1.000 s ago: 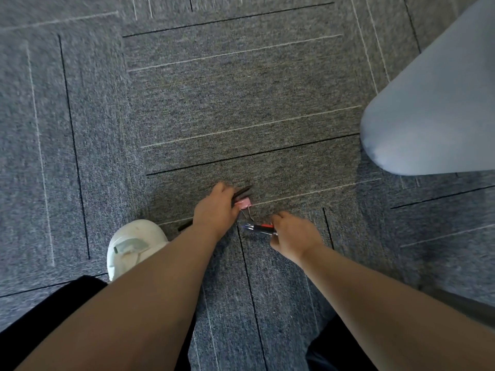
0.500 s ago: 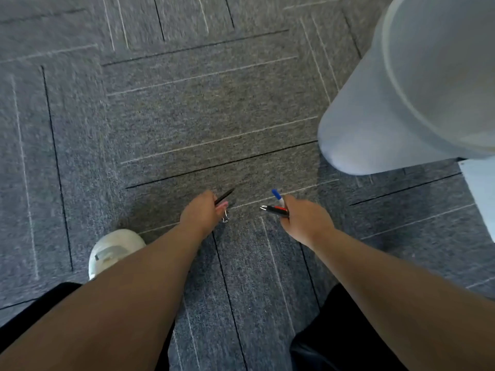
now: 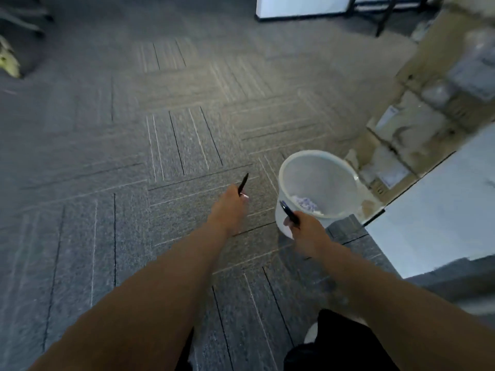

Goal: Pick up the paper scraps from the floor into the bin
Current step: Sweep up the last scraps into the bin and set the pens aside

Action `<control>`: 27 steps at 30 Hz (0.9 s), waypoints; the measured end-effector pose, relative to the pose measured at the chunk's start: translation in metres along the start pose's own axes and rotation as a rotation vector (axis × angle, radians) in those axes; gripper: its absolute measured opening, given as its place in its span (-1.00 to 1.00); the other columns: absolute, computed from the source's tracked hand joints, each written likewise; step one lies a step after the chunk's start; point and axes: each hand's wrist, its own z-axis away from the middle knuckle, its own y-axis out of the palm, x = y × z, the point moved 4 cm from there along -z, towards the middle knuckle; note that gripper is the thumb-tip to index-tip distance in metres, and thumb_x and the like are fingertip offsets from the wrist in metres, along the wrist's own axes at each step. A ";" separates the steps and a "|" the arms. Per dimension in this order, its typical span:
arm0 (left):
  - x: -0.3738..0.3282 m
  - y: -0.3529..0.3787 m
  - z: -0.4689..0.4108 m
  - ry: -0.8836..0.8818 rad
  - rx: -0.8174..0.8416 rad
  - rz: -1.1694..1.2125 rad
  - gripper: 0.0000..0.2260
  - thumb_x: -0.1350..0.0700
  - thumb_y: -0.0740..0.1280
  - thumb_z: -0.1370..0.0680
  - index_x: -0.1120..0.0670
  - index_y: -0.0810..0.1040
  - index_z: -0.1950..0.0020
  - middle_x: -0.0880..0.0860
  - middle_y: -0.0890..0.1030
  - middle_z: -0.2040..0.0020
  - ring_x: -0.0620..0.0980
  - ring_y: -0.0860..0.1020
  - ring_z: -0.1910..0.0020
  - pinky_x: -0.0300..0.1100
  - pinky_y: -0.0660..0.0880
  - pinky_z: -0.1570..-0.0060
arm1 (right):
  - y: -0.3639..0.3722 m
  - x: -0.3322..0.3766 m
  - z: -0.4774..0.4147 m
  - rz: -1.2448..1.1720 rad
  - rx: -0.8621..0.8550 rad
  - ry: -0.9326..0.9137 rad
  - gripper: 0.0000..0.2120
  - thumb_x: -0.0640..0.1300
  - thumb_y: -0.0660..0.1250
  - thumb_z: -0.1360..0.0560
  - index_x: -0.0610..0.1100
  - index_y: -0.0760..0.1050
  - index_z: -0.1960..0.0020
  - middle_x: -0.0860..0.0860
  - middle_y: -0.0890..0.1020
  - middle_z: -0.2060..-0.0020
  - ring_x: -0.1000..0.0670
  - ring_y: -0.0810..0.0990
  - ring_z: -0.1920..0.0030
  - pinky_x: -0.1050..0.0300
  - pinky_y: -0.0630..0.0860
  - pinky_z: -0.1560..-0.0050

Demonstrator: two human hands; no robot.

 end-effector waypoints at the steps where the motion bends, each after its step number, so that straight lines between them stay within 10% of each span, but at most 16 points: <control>1: -0.020 -0.010 0.012 0.026 -0.032 0.024 -0.83 0.13 0.10 -0.60 0.20 0.40 -0.06 0.15 0.51 0.12 0.12 0.49 0.22 0.06 0.47 0.21 | -0.017 0.011 0.014 -0.021 -0.035 -0.011 -0.81 -0.22 0.11 -0.59 -0.26 0.48 -0.04 -0.18 0.56 0.14 -0.17 0.51 0.11 0.12 0.30 0.19; 11: -0.187 -0.069 0.164 0.430 -0.176 -0.003 -0.92 0.24 0.11 -0.58 0.14 0.37 0.05 0.15 0.56 0.07 0.08 0.51 0.19 -0.13 0.44 0.20 | -0.164 0.092 0.189 -0.158 -0.384 -0.051 -0.64 0.01 0.15 -0.58 -0.12 0.36 0.34 -0.03 0.39 0.48 0.00 0.36 0.46 0.15 0.23 0.43; 27: -0.346 -0.056 0.345 0.826 -0.237 -0.033 -0.73 0.01 0.28 -0.54 0.17 0.39 -0.09 0.04 0.52 0.08 0.00 0.49 0.12 -0.17 0.42 0.13 | -0.283 0.073 0.395 -0.643 -0.639 -0.144 -0.64 -0.01 0.18 -0.56 -0.07 0.19 0.35 0.02 0.23 0.55 0.06 0.14 0.58 0.27 0.10 0.57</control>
